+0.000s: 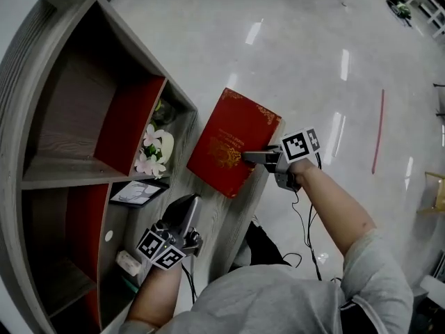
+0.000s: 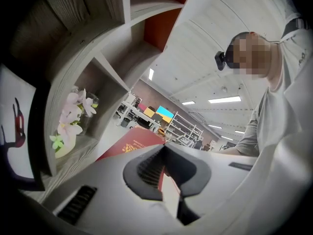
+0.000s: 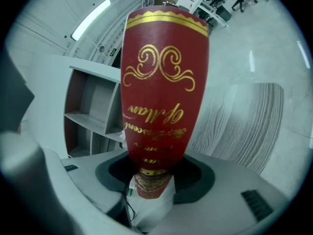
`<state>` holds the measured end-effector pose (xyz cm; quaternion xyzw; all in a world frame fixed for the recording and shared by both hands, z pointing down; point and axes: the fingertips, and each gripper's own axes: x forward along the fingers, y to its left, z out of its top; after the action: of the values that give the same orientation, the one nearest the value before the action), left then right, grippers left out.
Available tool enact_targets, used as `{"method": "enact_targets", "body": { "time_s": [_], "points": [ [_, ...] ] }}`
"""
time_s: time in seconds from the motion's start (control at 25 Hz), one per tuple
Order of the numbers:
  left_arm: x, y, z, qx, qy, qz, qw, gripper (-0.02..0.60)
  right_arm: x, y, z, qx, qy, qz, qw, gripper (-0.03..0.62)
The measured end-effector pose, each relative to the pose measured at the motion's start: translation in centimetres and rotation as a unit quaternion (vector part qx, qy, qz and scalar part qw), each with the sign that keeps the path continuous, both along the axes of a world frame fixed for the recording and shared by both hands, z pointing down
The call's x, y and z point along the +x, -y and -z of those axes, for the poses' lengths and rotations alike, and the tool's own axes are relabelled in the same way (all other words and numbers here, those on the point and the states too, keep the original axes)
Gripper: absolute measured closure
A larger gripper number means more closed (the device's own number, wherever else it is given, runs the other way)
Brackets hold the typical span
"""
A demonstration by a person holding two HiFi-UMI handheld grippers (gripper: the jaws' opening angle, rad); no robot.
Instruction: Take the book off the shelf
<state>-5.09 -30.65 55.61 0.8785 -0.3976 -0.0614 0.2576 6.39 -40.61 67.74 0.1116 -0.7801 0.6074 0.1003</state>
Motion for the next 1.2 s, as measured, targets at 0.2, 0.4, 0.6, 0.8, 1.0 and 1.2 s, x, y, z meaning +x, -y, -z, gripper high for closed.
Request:
{"method": "enact_targets", "body": {
  "time_s": [0.2,0.4,0.6,0.8,1.0,1.2],
  "points": [
    [-0.1,-0.5,3.5,-0.009,-0.004,-0.005,0.9999,0.569,-0.4,-0.8,2.2,-0.021,-0.008,0.013,1.000,0.365],
    [0.1,0.1,2.4,-0.016,-0.012,-0.010,0.9998,0.569,-0.7,-0.1,1.0,-0.038,-0.008,0.032,0.999,0.365],
    [0.8,0.2,2.2,-0.022,-0.018,-0.015,0.9995,0.569,-0.4,-0.2,-0.3,-0.056,-0.037,0.059,0.996,0.355],
    [1.0,-0.3,1.8,-0.029,-0.023,-0.018,0.9991,0.569,0.3,-0.1,-2.4,-0.063,-0.088,0.045,0.993,0.310],
    [1.1,-0.7,1.8,-0.032,-0.024,-0.020,0.9990,0.569,1.0,0.1,-3.4,-0.031,-0.148,0.035,0.988,0.273],
    [1.6,-1.3,2.0,-0.035,-0.028,-0.024,0.9987,0.569,1.5,0.8,-3.5,0.014,-0.199,0.020,0.980,0.250]
  ]
}}
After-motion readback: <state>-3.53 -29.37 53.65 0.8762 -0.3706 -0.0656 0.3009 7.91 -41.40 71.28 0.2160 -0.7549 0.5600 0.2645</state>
